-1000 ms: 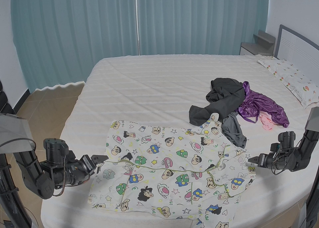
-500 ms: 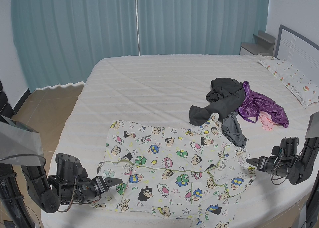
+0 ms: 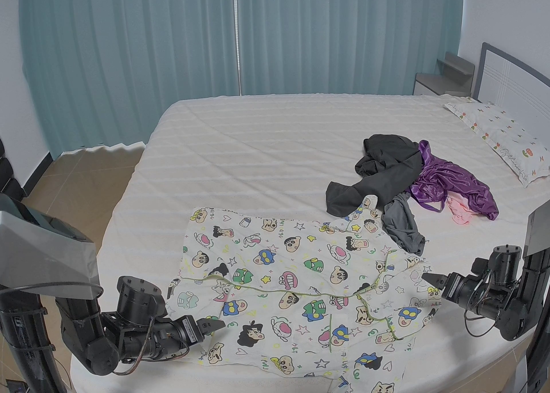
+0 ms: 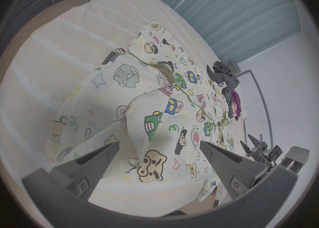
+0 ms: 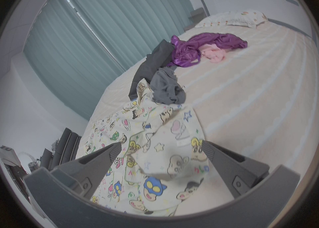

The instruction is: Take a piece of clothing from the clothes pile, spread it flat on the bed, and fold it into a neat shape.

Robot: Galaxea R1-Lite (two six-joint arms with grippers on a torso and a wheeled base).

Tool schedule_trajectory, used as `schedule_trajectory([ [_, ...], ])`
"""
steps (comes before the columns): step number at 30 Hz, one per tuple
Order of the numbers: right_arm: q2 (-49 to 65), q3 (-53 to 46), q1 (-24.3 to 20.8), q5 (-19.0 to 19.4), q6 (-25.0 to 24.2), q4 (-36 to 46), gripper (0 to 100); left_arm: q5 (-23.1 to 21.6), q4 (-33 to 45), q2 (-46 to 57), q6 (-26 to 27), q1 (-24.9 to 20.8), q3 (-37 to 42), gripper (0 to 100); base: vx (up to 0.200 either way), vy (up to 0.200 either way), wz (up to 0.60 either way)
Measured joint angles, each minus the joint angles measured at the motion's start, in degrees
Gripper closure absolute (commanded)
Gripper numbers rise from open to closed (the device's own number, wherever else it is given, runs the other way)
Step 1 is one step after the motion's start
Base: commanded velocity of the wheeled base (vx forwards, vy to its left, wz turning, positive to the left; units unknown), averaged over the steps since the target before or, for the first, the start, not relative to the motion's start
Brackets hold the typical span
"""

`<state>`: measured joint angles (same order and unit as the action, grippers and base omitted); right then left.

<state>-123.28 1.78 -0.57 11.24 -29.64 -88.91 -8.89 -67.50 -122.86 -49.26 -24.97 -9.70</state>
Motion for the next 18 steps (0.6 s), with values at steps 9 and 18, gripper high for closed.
schedule_trajectory([
  [9, 0.3, -0.8, -1.0, -0.1, -1.6, 0.0, 0, 4.9, 0.0, -2.1, -0.8, -2.1, -2.9, 0, 0.000, 0.000, 0.00],
  [18, 0.4, -0.8, -1.7, -0.2, -1.6, -0.1, 0, 8.9, 0.0, -3.3, -2.4, -2.7, -3.4, 100, 0.000, 0.000, 0.00],
])
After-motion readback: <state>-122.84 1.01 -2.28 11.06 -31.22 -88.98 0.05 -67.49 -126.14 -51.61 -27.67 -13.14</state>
